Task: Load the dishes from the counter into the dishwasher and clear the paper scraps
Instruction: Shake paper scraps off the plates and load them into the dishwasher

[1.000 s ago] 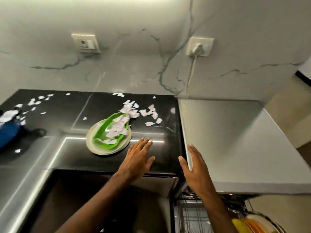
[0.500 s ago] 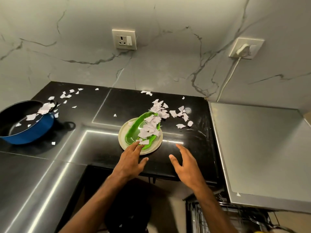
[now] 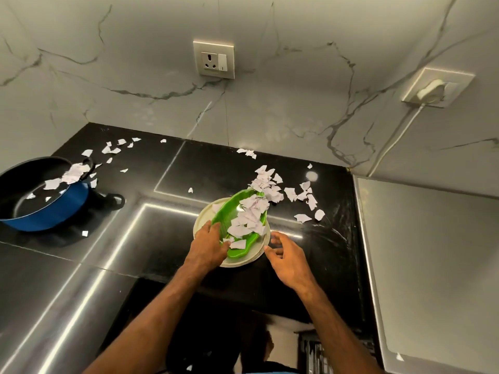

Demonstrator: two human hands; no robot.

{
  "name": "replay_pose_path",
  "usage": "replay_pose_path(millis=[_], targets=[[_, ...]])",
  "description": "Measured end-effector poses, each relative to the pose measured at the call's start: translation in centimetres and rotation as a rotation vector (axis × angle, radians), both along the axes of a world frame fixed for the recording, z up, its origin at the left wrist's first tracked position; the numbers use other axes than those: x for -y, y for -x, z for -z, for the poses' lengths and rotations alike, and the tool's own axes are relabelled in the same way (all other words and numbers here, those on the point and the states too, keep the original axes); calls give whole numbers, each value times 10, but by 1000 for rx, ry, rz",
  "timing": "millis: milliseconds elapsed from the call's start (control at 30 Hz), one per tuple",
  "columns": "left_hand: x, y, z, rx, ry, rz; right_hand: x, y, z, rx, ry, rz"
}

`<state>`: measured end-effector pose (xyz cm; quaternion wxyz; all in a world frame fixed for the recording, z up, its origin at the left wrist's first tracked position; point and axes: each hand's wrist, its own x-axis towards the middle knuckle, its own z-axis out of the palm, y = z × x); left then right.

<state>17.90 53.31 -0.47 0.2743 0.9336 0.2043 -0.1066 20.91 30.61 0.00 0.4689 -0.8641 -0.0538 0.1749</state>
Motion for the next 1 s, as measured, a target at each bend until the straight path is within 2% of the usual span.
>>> replay_pose_path(millis=[333,467,633,700,833,1000], targets=[[-22,-40,11,-66,-91,-161,-4,-69,17,-108,60,-45],[-28,-47,17,-75,-25,-232,-4,-84,21,-135,74,-71],[-39,-50,26,-96,154,-302,-3,-101,25,-130,36,-45],[-43,-50,30,-59,193,-341,0,-110,26,-128,27,-24],[-62,-42,33,92,374,-550,3,-123,29,-116,56,-7],[-100,-22,30,216,431,-727,-17,-120,29,-101,169,-93]])
